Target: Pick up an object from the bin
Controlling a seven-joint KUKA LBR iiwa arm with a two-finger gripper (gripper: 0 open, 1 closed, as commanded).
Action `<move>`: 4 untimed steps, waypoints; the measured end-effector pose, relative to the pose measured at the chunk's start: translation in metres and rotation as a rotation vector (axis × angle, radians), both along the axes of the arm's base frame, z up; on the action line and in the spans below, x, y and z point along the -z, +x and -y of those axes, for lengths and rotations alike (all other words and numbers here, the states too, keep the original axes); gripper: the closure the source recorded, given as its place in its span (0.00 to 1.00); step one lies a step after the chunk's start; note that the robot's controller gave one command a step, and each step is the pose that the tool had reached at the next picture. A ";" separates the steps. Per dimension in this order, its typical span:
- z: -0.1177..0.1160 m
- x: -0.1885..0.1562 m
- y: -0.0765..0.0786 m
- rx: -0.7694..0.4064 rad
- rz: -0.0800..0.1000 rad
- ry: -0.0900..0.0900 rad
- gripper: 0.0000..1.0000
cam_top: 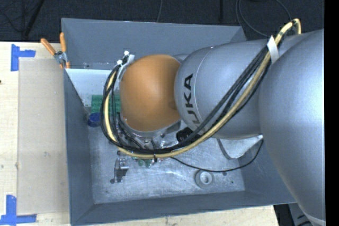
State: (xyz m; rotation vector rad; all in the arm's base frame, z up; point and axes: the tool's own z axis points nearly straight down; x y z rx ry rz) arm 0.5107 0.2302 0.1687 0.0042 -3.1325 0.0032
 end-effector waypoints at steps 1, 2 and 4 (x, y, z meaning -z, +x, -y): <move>0.089 0.098 0.021 -0.197 0.010 0.006 0.00; 0.175 0.096 0.052 -0.223 0.015 0.004 0.00; 0.170 -0.032 0.039 -0.214 0.017 0.003 1.00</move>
Offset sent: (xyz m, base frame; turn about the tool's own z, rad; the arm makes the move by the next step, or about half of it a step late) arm 0.0200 -0.0897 -0.0987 -0.2010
